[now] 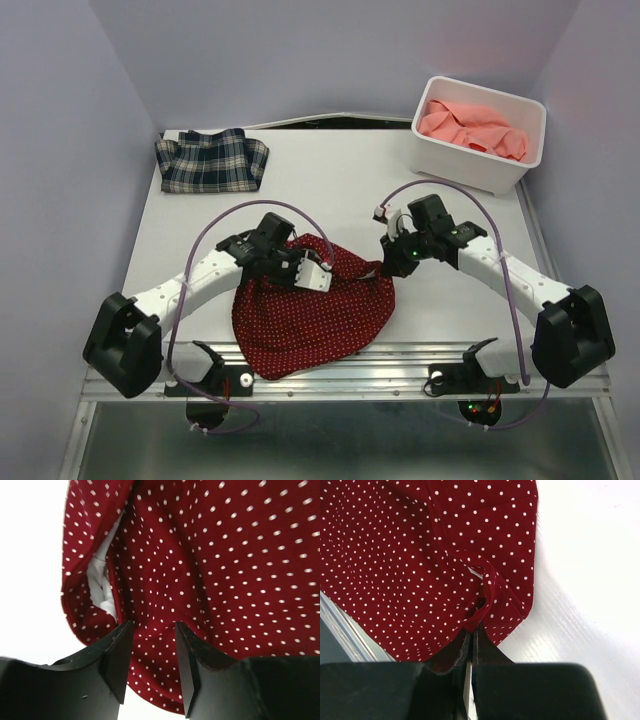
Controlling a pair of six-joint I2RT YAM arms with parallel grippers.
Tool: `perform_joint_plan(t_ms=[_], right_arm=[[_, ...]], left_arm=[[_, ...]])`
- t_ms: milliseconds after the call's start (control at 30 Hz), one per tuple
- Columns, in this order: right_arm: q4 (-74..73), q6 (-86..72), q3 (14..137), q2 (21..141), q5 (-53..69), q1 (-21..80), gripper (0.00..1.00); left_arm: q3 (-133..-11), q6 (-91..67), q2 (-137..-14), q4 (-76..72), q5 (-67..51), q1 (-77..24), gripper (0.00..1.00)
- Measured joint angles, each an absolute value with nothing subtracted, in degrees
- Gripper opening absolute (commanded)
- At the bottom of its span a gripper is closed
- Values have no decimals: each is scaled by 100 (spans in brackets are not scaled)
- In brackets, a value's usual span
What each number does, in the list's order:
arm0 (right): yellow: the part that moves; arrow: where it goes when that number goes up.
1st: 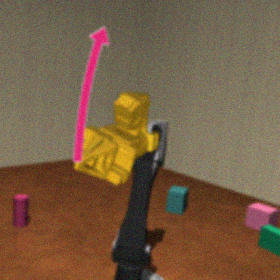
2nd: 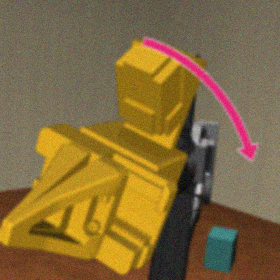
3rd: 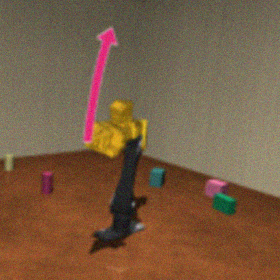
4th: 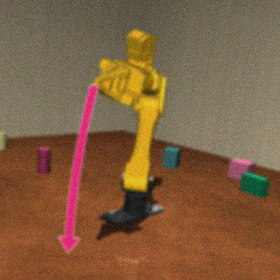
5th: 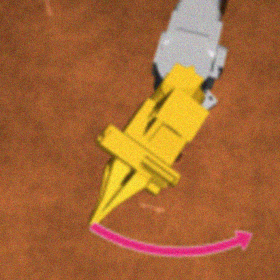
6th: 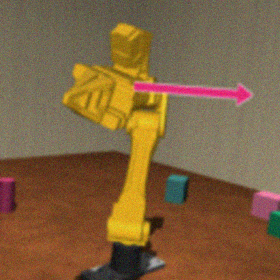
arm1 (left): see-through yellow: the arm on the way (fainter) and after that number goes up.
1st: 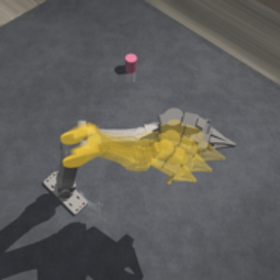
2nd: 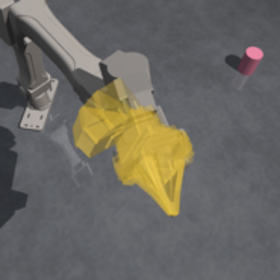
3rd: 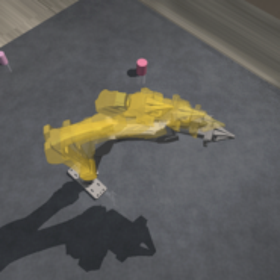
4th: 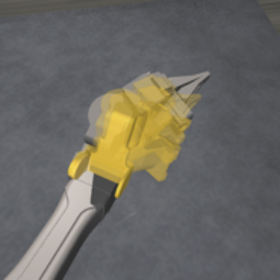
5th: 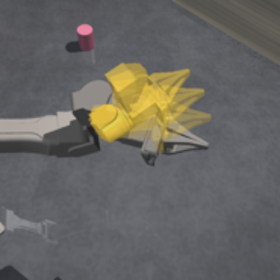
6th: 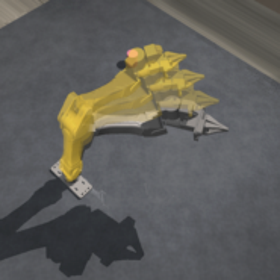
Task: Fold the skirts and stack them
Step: Flatten the skirt out
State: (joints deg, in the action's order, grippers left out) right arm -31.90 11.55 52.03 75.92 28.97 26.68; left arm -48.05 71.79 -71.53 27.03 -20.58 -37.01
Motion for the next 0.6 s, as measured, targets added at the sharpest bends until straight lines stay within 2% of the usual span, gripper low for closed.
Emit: perform_joint_plan(t_ms=[333, 600], right_arm=[[-3192, 1160, 5203, 7553, 2895, 2543, 1], [-3192, 1175, 5203, 7441, 2899, 2508, 1]], left_arm=[[-4805, 7238, -7933, 2102, -1428, -3699, 49], [-5009, 7400, -7806, 2530, -1890, -3699, 51]])
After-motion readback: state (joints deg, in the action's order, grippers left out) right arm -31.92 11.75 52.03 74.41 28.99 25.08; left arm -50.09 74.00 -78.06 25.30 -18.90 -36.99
